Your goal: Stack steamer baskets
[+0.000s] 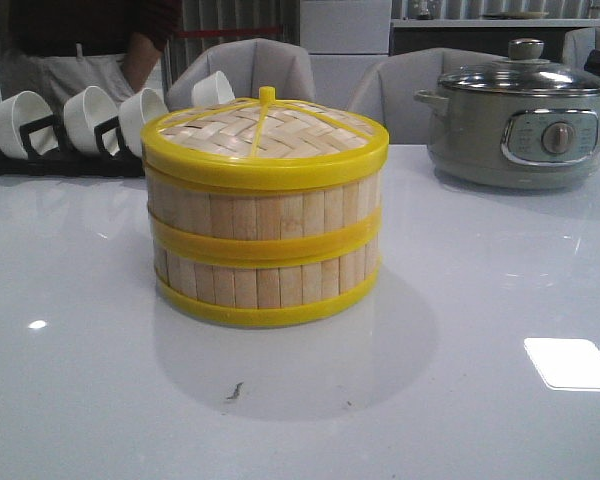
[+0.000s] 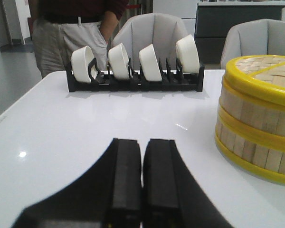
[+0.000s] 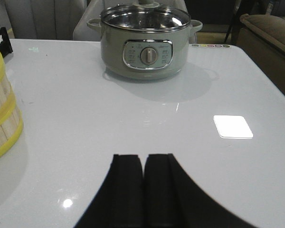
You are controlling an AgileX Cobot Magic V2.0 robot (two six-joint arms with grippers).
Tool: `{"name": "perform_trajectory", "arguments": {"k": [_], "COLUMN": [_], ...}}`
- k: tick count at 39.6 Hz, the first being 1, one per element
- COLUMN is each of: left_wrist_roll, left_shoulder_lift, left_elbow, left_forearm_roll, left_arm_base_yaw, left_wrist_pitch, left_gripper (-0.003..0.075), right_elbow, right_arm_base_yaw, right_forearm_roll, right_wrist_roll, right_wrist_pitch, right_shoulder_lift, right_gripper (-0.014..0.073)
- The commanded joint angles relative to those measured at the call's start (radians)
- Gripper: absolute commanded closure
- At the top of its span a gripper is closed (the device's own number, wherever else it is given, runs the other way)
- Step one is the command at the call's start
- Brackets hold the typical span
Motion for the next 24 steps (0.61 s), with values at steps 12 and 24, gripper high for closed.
{"name": "perform_trajectory", "arguments": {"k": [12, 24], "left_wrist_roll": [-0.008, -0.008], "left_shoulder_lift": [-0.015, -0.015], "left_elbow": [-0.001, -0.001], "left_forearm_roll": [0.012, 0.013], "left_arm_base_yaw": [0.027, 0.027], "left_wrist_pitch": [-0.132, -0.148], "left_gripper": [0.0635, 0.0635], "right_elbow": [-0.025, -0.025], "right_arm_base_yaw": [-0.008, -0.008], "right_forearm_roll": [0.0, 0.0], "right_wrist_roll": [-0.002, -0.002], "right_wrist_pitch": [-0.082, -0.082], "right_shoulder_lift": [0.008, 0.008], "right_gripper": [0.0545, 0.0545]}}
